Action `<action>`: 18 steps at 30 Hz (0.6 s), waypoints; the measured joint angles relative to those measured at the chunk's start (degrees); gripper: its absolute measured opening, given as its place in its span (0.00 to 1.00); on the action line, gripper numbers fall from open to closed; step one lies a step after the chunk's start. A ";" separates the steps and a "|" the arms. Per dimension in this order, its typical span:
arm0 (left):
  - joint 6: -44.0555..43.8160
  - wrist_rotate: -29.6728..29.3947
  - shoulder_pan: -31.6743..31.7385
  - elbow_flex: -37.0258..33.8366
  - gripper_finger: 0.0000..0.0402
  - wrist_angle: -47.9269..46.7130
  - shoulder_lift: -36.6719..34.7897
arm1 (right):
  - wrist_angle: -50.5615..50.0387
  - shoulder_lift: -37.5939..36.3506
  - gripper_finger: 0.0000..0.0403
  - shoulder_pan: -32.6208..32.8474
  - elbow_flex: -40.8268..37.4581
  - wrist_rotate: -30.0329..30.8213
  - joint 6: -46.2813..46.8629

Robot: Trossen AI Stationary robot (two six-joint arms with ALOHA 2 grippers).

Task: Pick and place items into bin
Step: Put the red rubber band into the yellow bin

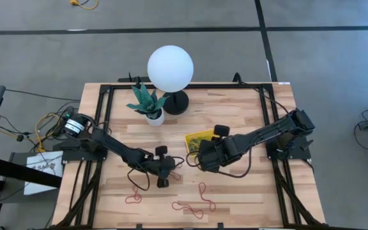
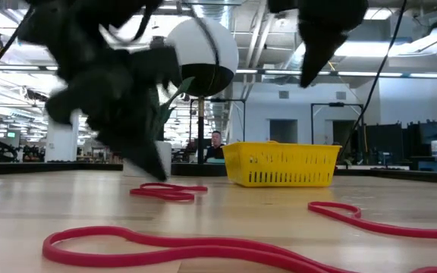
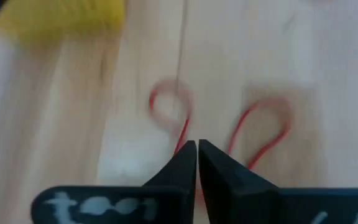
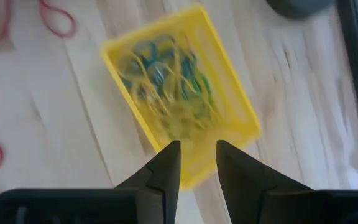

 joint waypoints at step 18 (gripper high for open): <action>2.94 -0.07 0.96 4.58 0.11 -10.00 -5.12 | -8.74 -8.05 0.24 8.96 0.00 8.04 15.89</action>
